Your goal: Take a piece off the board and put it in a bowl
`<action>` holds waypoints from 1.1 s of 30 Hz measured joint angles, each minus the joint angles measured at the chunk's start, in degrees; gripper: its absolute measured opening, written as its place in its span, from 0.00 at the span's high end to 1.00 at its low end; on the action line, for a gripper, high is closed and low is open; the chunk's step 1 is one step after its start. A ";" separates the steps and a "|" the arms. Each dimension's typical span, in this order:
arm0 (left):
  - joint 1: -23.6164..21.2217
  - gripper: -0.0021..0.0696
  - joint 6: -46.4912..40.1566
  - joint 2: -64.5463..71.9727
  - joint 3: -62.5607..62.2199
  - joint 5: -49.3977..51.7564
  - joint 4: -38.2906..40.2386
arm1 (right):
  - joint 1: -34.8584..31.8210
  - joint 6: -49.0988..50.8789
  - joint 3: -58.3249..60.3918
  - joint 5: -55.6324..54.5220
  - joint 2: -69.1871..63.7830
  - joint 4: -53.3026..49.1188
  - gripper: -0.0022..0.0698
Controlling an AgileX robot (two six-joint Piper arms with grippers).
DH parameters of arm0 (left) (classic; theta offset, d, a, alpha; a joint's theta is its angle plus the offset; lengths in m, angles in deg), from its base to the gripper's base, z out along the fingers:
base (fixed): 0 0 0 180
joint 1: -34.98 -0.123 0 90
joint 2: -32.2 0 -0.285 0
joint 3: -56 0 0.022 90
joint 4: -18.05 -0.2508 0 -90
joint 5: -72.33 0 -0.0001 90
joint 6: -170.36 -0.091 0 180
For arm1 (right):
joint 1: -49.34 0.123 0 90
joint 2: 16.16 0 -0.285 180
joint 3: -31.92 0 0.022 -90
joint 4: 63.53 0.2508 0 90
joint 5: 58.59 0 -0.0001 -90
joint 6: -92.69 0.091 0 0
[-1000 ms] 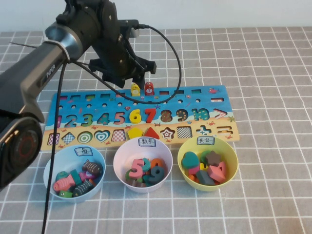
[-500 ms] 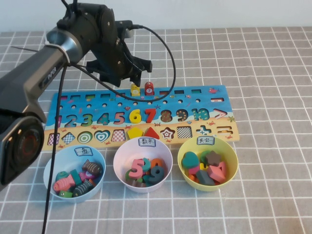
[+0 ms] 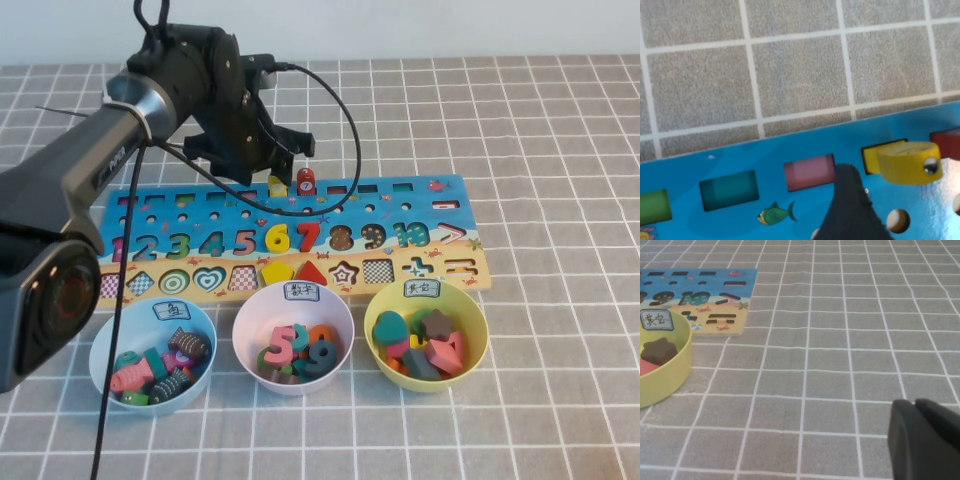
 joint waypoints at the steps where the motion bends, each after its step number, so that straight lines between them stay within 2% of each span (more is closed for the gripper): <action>1: 0.00 0.42 0.00 0.12 0.00 -0.12 0.00 | 0.00 0.00 0.00 0.00 0.00 0.00 0.99; 33: 0.00 0.42 0.00 1.81 0.00 -3.49 0.00 | 0.00 0.00 0.00 0.00 0.00 0.00 0.99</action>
